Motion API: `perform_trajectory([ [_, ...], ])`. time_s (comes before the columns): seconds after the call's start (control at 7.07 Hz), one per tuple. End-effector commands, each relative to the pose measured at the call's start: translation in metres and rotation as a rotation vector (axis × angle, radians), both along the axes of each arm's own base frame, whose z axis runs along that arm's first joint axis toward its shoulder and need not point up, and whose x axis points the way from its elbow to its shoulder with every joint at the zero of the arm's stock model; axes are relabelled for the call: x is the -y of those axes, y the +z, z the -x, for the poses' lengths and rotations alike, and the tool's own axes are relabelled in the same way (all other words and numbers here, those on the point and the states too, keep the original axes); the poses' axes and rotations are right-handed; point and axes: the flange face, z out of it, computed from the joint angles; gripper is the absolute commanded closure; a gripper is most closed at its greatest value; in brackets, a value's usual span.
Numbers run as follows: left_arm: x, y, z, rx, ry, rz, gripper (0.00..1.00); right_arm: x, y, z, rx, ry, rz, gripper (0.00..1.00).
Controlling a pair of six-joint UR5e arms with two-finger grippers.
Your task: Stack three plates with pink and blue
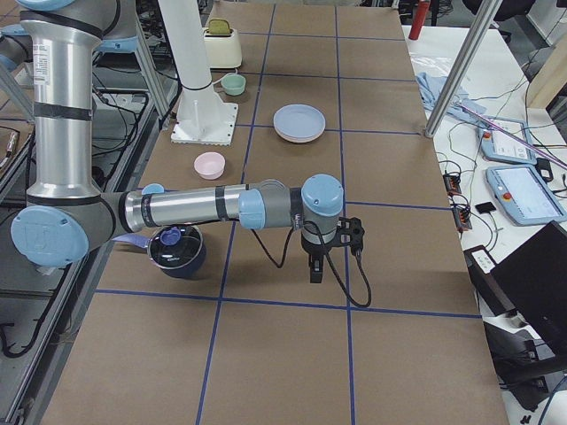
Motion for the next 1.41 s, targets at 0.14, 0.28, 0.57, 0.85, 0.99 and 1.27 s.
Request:
perform_trajectory([
  [0.14, 0.005, 0.010, -0.001, 0.002, 0.001, 0.013, 0.00, 0.001, -0.009, 0.002, 0.025, -0.002, -0.011, 0.00],
  [0.28, 0.002, 0.016, 0.000, 0.004, -0.002, 0.030, 0.00, 0.002, -0.006, 0.001, 0.016, -0.001, -0.009, 0.00],
  [0.57, -0.004, 0.031, 0.000, 0.007, -0.003, 0.062, 0.00, 0.000, -0.005, 0.000, 0.005, 0.028, 0.023, 0.00],
  [0.85, -0.003, 0.037, 0.000, 0.005, -0.001, 0.076, 0.00, 0.001, -0.001, -0.003, -0.051, 0.049, 0.031, 0.00],
  [0.99, -0.003, 0.037, 0.000, 0.001, 0.001, 0.077, 0.00, 0.000, 0.001, -0.001, -0.051, 0.044, 0.037, 0.00],
  [1.27, -0.004, 0.058, 0.001, 0.001, 0.006, 0.106, 0.00, 0.000, 0.001, 0.000, -0.051, 0.041, 0.037, 0.00],
])
